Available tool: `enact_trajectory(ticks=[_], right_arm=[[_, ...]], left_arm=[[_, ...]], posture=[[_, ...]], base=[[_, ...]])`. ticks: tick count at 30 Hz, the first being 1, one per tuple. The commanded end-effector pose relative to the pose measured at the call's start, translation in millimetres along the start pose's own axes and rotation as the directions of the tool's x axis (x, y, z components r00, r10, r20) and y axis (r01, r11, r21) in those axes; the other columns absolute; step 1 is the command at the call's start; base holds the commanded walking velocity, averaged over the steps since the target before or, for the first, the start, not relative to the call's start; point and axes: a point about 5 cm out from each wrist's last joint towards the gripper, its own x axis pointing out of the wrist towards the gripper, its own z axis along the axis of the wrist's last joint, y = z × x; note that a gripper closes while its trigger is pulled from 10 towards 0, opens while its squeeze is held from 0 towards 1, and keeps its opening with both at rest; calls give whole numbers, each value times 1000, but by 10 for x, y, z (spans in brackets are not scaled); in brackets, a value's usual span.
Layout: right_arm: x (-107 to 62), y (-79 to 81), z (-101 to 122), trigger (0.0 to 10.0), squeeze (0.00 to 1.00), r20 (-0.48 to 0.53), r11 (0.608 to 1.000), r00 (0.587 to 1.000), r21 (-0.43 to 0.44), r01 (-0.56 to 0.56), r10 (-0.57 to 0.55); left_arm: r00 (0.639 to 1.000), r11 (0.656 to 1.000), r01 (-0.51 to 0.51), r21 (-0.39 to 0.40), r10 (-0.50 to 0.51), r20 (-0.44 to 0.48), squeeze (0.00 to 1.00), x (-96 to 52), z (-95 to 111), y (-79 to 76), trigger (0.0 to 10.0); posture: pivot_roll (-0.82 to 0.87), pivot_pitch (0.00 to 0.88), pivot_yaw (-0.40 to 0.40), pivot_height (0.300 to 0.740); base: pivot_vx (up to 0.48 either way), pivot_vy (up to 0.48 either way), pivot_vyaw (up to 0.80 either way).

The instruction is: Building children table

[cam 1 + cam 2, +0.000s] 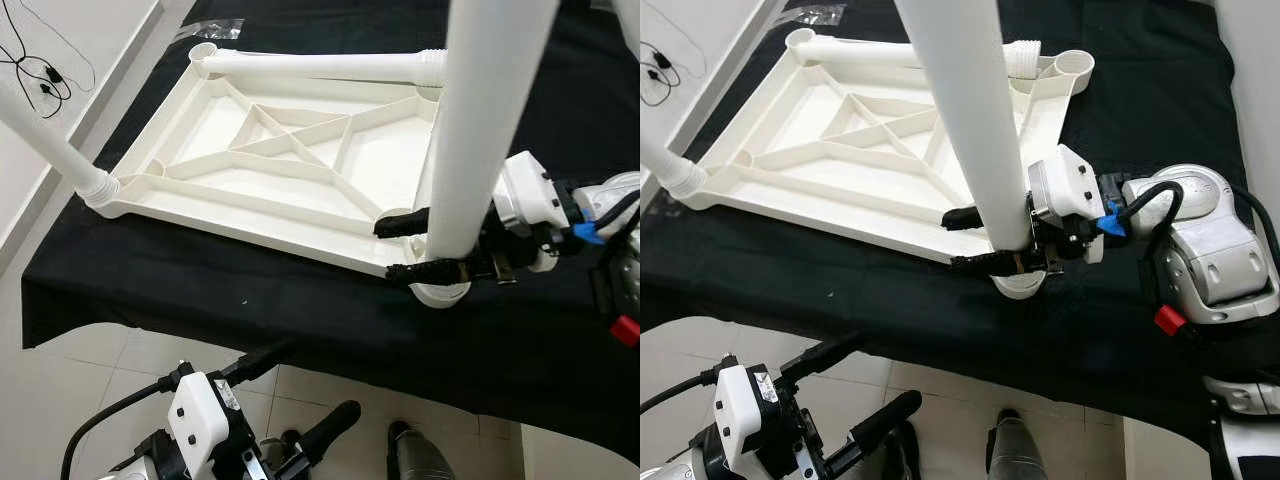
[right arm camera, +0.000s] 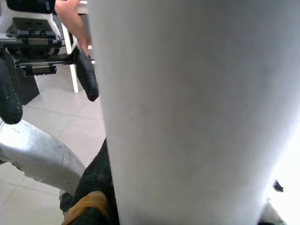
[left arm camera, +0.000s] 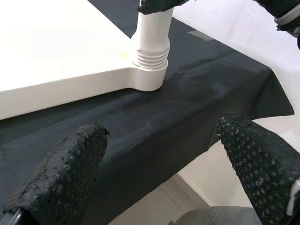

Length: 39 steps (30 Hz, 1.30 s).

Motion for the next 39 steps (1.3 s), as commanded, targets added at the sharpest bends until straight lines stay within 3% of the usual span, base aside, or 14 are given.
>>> enact_trajectory(ticks=[1,14,15,25,39], right_arm=[[36,-2,-108,10000,0,15,996,1000,89,8,-10],[9,-101,-145,10000,0,106,979,987,173,105,-124],[-11,-135,-169,10000,0,121,967,977,204,150,-177],[-36,-157,-227,10000,0,101,949,966,235,209,-238],[-18,-56,-131,10000,0,197,967,963,210,144,-186]], left_arm=[[1000,1000,-2,-2,2,-9,0,-11,-14,-20,10000],[1000,1000,-5,0,5,-9,0,-10,-17,-14,10000],[1000,1000,-4,-1,4,-10,0,-14,-19,-13,10000],[1000,1000,-2,-3,2,-13,0,-21,-29,-15,10000],[1000,1000,-1,-4,1,-14,0,-21,-32,-22,10000]], posture=[[34,363,117,740],[35,363,118,740],[35,363,119,740],[33,357,121,740],[35,353,123,740]], base=[[0,0,0],[0,0,0],[0,0,0],[0,0,0],[0,0,0]])
